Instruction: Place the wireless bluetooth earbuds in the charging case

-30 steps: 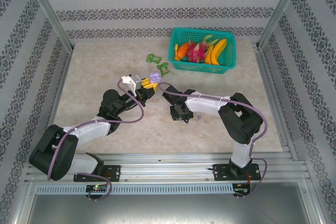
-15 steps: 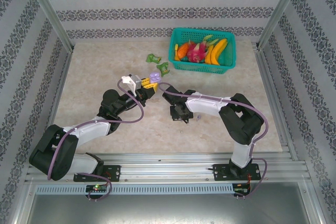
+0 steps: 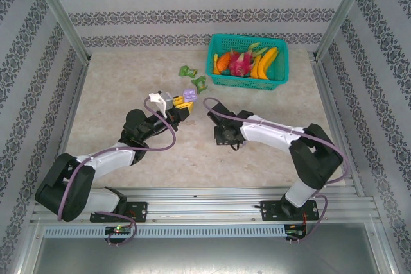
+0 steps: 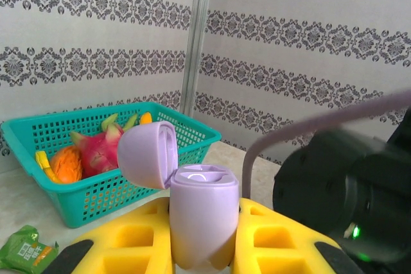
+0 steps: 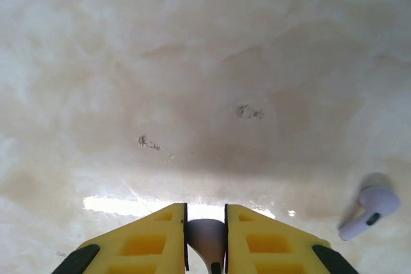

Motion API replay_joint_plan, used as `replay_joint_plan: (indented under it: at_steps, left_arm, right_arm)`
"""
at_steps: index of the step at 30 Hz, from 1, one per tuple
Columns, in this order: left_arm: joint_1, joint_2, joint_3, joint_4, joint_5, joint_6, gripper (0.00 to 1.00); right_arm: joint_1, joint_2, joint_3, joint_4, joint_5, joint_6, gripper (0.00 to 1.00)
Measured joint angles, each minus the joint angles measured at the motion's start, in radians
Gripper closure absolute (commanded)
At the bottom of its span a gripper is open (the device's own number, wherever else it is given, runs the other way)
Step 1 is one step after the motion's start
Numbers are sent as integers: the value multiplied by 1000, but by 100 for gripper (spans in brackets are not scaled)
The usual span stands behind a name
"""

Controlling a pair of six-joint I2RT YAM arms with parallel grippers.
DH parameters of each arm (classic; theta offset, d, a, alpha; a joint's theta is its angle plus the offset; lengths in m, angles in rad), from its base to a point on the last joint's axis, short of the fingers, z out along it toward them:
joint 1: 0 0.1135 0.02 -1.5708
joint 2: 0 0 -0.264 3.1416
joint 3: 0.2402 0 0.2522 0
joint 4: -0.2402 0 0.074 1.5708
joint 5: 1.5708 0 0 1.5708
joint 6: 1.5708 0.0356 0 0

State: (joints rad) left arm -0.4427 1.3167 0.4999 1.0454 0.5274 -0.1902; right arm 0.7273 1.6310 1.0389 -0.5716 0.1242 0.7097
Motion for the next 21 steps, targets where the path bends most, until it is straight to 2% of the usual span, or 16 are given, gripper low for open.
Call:
replay_joint_plan:
  at_steps: [11,21]
  left_arm:
    - [0,-39,63,-66,76,42,100]
    - [0,-20,159,-105,168,103,100]
  right_arm:
    - [-146,-236,2,31,-12,-31,82]
    - [-214,-333,167,115,-55,-113,82]
